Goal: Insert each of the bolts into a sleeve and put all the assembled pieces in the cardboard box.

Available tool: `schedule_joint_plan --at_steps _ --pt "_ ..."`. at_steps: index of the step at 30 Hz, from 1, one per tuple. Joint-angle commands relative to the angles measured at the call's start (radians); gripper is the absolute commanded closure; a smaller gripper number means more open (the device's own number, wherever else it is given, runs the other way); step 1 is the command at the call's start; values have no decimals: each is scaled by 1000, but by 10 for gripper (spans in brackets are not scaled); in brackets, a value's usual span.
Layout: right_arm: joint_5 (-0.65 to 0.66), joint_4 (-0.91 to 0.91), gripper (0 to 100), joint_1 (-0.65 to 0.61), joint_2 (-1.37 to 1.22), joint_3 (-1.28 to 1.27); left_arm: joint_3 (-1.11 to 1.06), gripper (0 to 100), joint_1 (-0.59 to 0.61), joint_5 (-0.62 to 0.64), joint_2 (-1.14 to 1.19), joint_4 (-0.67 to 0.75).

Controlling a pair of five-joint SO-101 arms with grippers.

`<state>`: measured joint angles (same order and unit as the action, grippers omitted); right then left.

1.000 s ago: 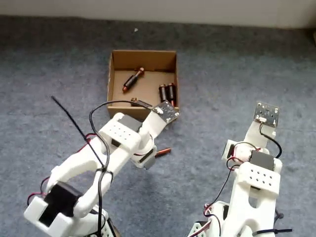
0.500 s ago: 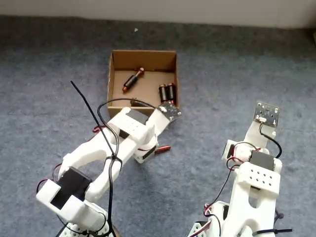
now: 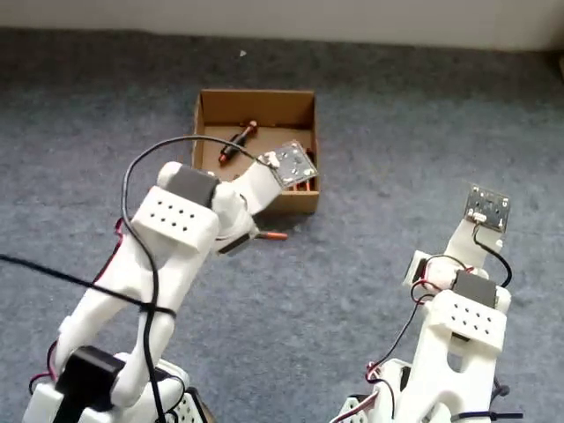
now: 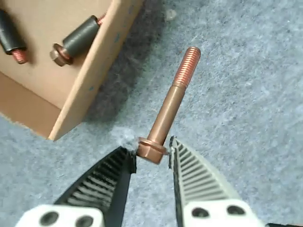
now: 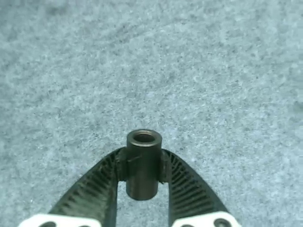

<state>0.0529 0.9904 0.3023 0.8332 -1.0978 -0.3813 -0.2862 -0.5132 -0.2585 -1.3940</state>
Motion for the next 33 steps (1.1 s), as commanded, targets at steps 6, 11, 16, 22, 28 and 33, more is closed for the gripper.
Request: schedule_joint_plan --at_steps 6,11,16,22,28,33 --pt "-2 4 993 12 27 4 42 934 125 -227 -251 -160" --pt "0 4 993 12 27 4 51 934 271 -393 -266 -244" --pt "0 4 993 12 27 4 42 934 409 -540 -266 -256" --pt "14 4 993 12 27 4 42 934 501 -738 -257 -336" --pt "46 4 993 30 27 4 10 934 595 -832 -254 -334" --pt "46 4 993 42 27 4 -44 936 619 -836 -254 -316"
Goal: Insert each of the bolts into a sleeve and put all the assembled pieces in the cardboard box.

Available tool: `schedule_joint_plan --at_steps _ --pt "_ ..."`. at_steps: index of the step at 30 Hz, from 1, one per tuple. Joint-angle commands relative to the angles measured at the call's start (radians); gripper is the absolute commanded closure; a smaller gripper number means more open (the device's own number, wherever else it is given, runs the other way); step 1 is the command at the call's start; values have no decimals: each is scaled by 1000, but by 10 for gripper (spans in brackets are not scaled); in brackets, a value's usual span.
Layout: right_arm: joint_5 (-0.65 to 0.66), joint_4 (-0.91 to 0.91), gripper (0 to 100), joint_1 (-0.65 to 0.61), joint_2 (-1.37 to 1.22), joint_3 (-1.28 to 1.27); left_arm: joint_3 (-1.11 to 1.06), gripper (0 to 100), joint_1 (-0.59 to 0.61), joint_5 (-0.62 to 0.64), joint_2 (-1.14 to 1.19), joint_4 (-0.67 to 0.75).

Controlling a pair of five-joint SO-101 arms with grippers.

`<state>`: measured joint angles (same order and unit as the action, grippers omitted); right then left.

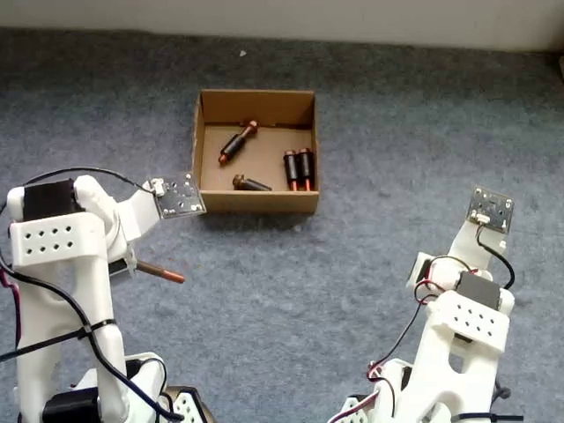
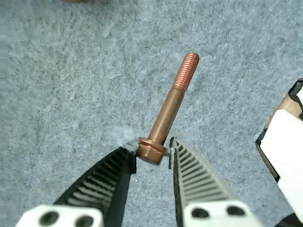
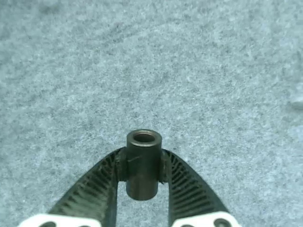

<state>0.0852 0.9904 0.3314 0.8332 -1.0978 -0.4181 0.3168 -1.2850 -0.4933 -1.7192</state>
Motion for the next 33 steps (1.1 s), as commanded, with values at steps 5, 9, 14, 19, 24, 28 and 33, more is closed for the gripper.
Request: schedule_joint_plan --at_steps 5,9,14,19,24,28,33 --pt "14 4 993 8 27 4 -44 937 -87 35 21 9" --pt "14 4 993 12 27 4 -68 937 -205 146 131 11" --pt "14 4 993 13 27 4 -70 937 -341 345 223 167" --pt "14 4 993 15 27 4 -82 934 -483 480 255 262" --pt "14 4 993 15 27 4 -97 934 -596 572 338 330" --pt "14 5 993 15 27 4 -91 934 -645 605 430 373" --pt "14 41 993 10 27 5 -24 934 -687 655 487 385"
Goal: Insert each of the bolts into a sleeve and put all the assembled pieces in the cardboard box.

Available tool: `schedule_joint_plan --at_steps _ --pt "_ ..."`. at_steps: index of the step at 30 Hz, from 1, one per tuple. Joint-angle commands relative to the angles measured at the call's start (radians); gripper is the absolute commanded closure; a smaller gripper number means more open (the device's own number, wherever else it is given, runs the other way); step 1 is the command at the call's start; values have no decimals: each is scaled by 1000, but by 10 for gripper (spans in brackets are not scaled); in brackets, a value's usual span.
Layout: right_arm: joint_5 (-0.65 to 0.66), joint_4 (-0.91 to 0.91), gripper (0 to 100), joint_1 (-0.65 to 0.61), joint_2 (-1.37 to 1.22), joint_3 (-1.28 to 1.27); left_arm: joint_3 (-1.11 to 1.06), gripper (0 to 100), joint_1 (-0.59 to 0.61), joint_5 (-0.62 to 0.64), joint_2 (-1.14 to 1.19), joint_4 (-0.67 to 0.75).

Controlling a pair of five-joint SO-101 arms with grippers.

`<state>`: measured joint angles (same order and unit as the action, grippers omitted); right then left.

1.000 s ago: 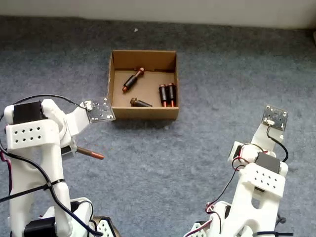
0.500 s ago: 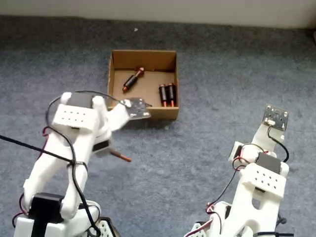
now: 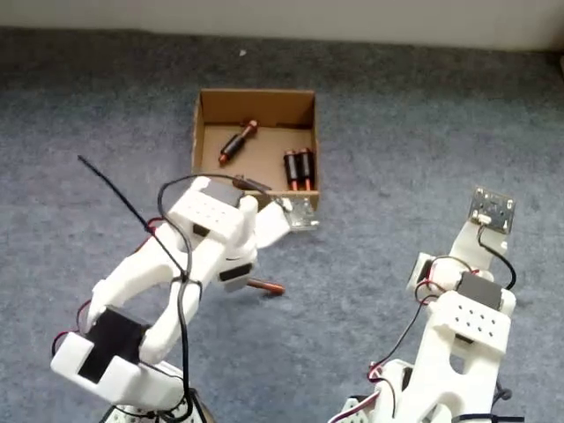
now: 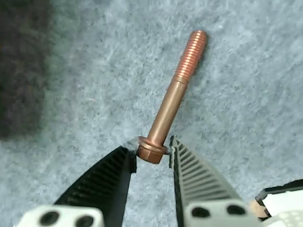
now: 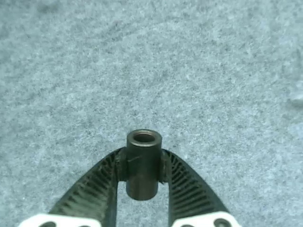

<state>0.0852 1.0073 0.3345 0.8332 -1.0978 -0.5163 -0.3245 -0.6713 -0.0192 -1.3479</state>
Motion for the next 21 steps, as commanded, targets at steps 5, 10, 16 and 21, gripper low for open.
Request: schedule_joint_plan --at_steps 5,10,16,21 --pt "14 24 993 12 27 5 180 934 -90 54 18 -49" --pt "14 24 993 12 27 5 269 934 -90 54 15 -124" --pt "14 22 993 12 27 5 340 934 -88 54 15 -137" --pt "14 22 993 12 27 5 433 929 -102 138 15 -137"
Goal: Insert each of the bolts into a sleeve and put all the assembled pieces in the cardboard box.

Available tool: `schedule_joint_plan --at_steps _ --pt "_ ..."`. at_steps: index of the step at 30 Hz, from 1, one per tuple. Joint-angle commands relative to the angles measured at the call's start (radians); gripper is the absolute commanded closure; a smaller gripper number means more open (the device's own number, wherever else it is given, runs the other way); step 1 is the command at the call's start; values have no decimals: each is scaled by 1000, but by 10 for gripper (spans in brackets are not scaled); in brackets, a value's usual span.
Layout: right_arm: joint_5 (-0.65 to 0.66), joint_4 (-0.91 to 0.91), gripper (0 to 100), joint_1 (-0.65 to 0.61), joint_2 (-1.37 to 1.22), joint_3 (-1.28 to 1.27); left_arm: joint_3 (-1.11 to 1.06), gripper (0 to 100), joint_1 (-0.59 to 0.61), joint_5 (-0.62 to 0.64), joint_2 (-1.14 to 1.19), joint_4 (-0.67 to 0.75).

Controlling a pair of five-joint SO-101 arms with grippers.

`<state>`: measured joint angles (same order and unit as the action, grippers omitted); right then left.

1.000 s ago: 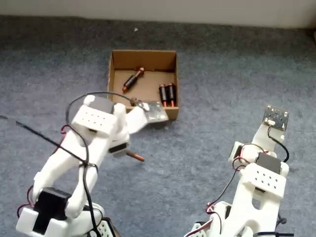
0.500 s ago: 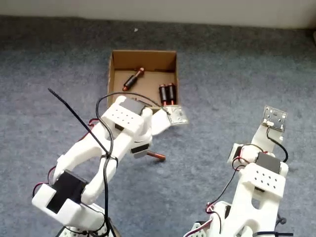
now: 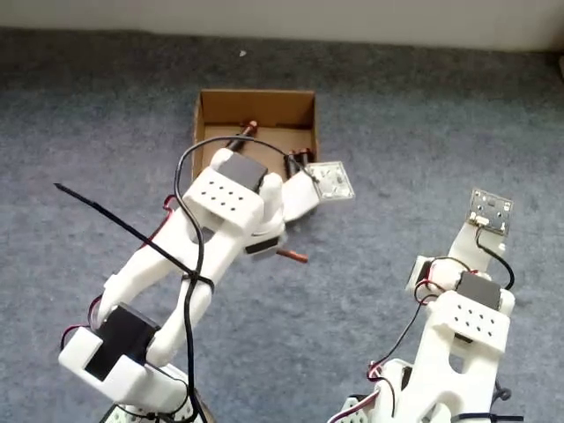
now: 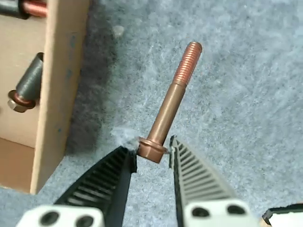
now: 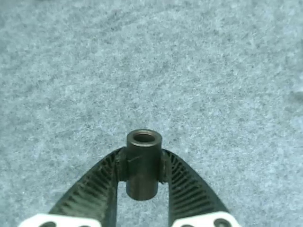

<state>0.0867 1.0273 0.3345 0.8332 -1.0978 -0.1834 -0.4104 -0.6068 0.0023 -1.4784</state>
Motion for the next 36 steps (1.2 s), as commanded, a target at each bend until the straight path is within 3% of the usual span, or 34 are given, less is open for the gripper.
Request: schedule_joint_plan --at_steps 1,4,6,15,21,28,31,36 --pt "12 2 993 12 27 5 116 915 -16 77 -7 -8" --pt "12 2 993 12 27 5 168 854 -8 100 -8 -17" --pt "14 2 993 13 27 5 196 835 -8 181 -8 -15" --pt "14 2 993 12 27 5 219 793 -13 810 2 -12" --pt "14 2 993 12 27 5 54 793 -8 1135 4 71" --pt "14 2 993 13 27 5 -150 793 31 1313 4 252" --pt "14 2 993 13 27 5 -151 792 107 1376 4 273" --pt "14 2 993 4 27 5 -165 767 114 1392 4 267"
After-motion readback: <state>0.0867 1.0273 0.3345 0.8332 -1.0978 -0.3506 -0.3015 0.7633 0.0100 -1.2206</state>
